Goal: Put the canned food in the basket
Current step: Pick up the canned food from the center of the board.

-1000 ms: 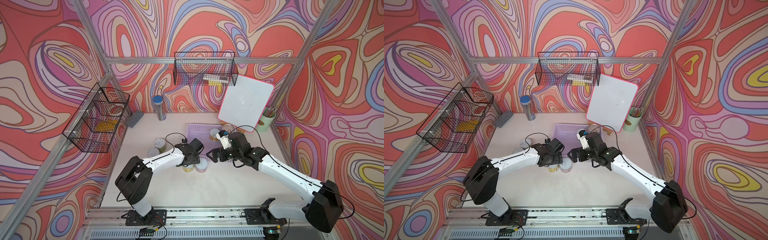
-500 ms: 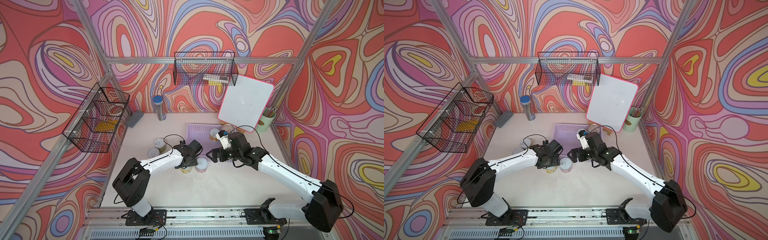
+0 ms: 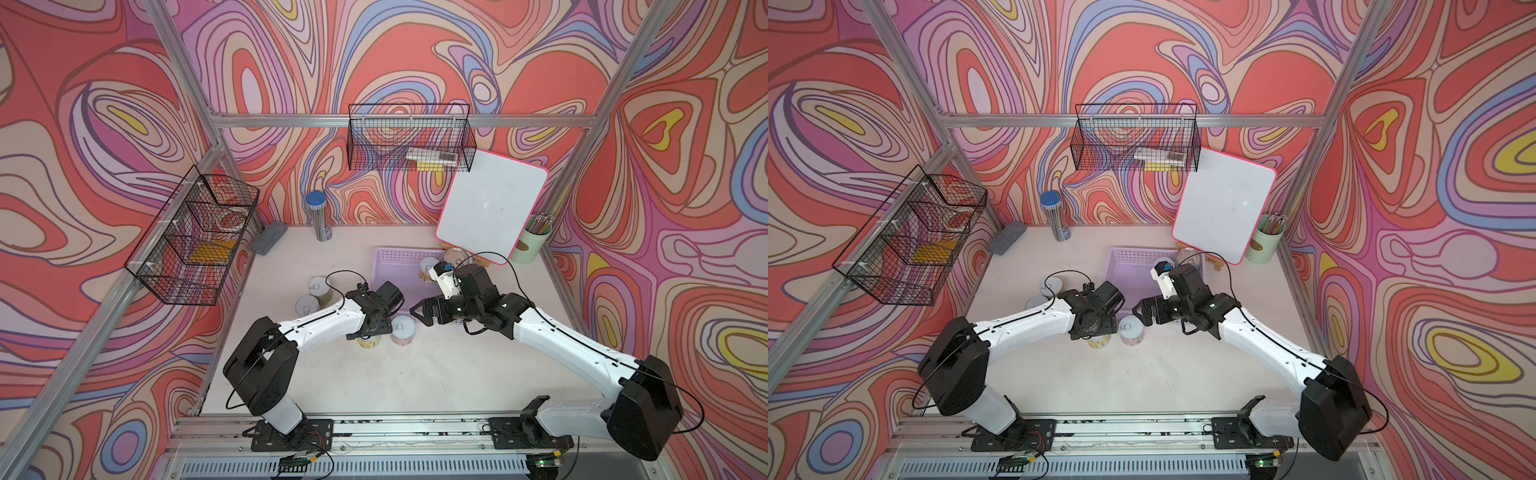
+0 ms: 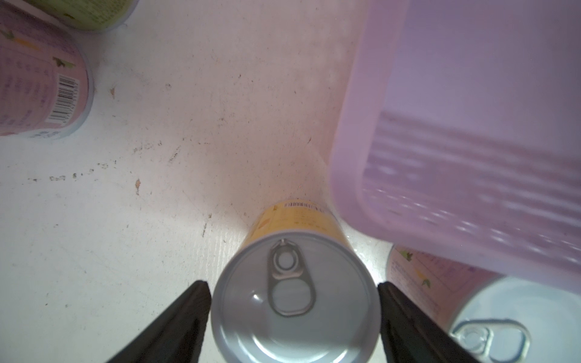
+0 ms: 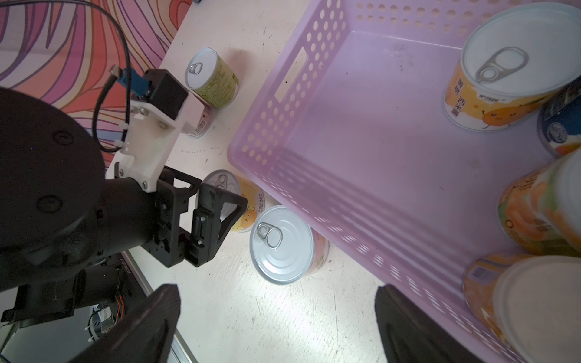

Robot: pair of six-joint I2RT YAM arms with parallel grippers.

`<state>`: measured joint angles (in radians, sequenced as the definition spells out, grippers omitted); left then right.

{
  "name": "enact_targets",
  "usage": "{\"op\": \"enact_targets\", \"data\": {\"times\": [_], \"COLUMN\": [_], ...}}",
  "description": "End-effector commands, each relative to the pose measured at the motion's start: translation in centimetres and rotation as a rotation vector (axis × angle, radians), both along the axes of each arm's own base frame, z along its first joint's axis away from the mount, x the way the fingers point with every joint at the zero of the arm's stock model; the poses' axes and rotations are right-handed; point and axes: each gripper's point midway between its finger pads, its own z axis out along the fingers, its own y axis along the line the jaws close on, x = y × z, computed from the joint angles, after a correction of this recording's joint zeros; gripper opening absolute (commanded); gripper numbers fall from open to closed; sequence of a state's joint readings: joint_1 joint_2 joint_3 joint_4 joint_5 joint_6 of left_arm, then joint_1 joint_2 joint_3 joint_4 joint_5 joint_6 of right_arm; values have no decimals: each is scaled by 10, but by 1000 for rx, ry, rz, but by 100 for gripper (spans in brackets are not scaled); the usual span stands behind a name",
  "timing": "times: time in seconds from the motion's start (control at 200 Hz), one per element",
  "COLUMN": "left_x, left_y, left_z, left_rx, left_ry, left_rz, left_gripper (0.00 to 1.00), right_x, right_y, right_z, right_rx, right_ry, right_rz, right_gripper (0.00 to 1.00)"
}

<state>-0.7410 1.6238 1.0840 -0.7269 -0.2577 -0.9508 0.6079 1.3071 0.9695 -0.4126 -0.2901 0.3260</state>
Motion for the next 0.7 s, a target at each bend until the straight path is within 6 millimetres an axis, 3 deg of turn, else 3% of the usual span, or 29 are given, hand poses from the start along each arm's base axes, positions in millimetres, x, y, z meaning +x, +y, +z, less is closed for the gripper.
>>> {"op": "enact_targets", "data": {"times": [0.0, 0.696], "left_x": [-9, -10], "left_y": [7, 3], "left_z": [-6, -19], "left_rx": [45, 33], "left_ry": [39, 68], "left_rz": [2, 1], "left_gripper": [90, 86], "right_x": [2, 2], "right_y": [2, 3], "right_z": [-1, -2], "right_rx": [4, 11], "right_ry": [-4, 3], "right_rz": [11, 8], "right_gripper": [98, 98]}}
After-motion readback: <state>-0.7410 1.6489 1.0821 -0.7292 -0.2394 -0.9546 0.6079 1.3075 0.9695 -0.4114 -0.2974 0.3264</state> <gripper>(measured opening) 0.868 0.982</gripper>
